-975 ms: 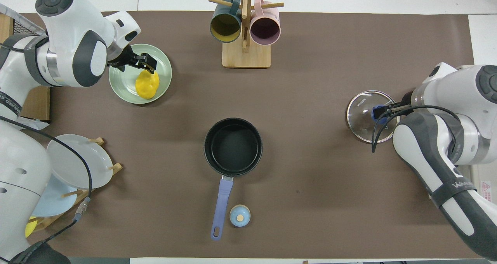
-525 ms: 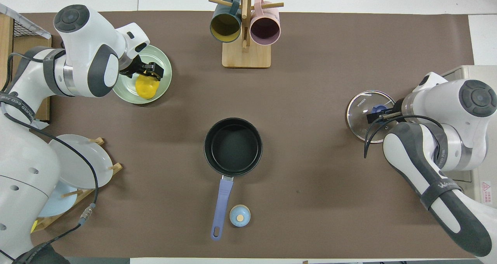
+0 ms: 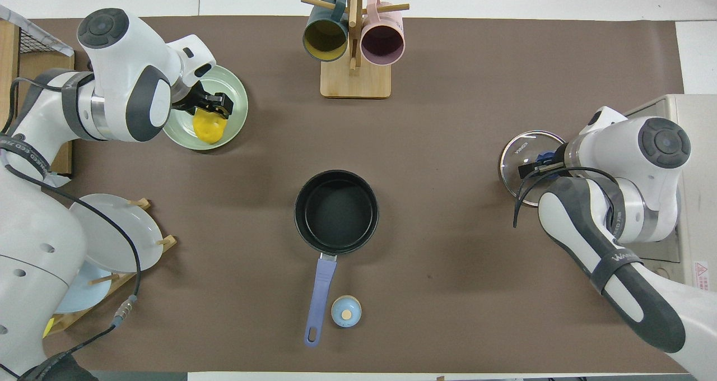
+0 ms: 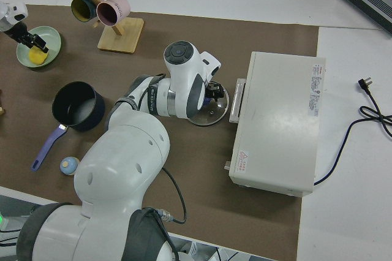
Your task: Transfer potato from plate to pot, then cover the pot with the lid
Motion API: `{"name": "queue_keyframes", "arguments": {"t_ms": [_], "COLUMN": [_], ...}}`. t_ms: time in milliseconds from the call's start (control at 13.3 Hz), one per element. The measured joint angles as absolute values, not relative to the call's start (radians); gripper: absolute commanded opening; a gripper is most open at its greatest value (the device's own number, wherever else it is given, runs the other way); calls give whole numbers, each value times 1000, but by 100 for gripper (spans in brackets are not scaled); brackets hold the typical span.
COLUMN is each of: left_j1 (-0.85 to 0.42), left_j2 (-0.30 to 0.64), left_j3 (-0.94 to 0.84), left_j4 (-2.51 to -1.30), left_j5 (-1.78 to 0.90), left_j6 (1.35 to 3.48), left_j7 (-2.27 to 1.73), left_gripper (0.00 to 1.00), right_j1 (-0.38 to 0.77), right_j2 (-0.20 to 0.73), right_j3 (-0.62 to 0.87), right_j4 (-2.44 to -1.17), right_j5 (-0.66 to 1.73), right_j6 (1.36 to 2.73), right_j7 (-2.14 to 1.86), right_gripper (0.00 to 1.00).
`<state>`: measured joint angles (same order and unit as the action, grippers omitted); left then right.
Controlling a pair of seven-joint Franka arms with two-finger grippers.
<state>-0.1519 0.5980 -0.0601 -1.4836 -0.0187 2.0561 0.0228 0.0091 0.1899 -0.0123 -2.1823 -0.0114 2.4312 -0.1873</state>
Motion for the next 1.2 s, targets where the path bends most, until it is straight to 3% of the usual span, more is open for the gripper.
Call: {"name": "queue_keyframes", "arguments": {"t_ms": [75,300,375,600,900,1200], "left_j1": [-152,-148,-147,-146,-154,-265], "left_j2": [595,585,580,540,377,283], "left_j3": [-59,-52,-51,-51,-59,-73], "left_j4": [-1484,-1481,-1470,-1403,-1383,-1388], "left_j5": [-18,-18,-18,-44,-78,-81], "left_j6": [2055,2050,2035,1980,1854,1743], "left_j7": [31,57,60,50,-32,-218], "left_gripper": [0,0,0,0,0,0], "right_j1": [9,7,7,7,8,10], "right_j2": [190,190,190,190,188,184], "right_j3": [-12,-13,-14,-12,-1,71], "right_j4": [-2180,-2166,-2157,-2122,-2069,-1986], "right_j5": [-11,-11,-11,-11,-11,-5], "right_j6": [2421,2369,2351,2299,2225,2127], "right_j7": [-197,-241,-245,-246,-246,-159], "right_gripper": [51,4,0,0,0,0]}}
